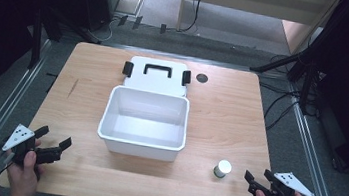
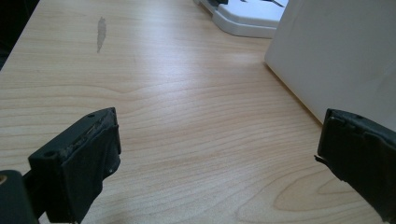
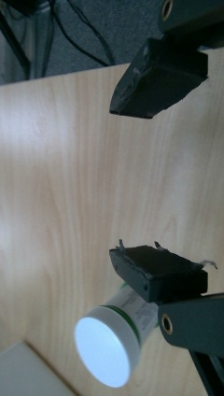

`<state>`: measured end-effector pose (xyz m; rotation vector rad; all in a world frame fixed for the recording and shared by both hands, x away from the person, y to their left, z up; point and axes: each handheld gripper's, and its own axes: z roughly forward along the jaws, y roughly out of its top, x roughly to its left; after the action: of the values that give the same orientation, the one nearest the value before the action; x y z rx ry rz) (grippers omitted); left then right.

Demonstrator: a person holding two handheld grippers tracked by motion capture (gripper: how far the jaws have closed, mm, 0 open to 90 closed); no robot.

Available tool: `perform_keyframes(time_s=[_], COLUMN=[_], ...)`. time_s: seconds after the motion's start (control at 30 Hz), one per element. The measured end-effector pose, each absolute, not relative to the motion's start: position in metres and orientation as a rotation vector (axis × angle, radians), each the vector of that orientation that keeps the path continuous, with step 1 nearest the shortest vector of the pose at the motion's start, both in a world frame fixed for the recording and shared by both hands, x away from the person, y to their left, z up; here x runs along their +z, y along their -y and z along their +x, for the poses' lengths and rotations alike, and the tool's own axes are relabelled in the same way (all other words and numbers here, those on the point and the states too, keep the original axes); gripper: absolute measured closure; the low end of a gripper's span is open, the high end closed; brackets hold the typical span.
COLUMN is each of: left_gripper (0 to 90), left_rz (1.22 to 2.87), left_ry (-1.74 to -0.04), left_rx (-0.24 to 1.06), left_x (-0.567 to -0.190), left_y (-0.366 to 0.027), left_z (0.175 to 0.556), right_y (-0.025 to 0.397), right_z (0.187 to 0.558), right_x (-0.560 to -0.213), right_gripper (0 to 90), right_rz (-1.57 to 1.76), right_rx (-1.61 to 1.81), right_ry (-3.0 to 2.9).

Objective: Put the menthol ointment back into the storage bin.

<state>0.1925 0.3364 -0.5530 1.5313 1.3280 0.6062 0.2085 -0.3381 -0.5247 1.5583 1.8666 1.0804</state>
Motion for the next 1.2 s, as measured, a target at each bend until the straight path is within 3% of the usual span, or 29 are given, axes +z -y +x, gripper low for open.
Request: perform_keyframes(time_s=[0.53, 1.2], left_gripper=[0.2, 0.1], left_rz=[1.536, 1.549], left_ry=[-1.327, -1.323], left_rx=[0.599, 0.594], left_x=[-0.553, -0.553], left_y=[-0.337, -0.336], left_z=[0.193, 0.194], right_y=[0.306, 0.272], right_z=[0.225, 0.242], right_x=[-0.495, -0.489], right_gripper=[26.2, 23.5], right_rz=[1.503, 1.448], right_rx=[0.723, 0.443], right_ry=[-2.277, -2.554])
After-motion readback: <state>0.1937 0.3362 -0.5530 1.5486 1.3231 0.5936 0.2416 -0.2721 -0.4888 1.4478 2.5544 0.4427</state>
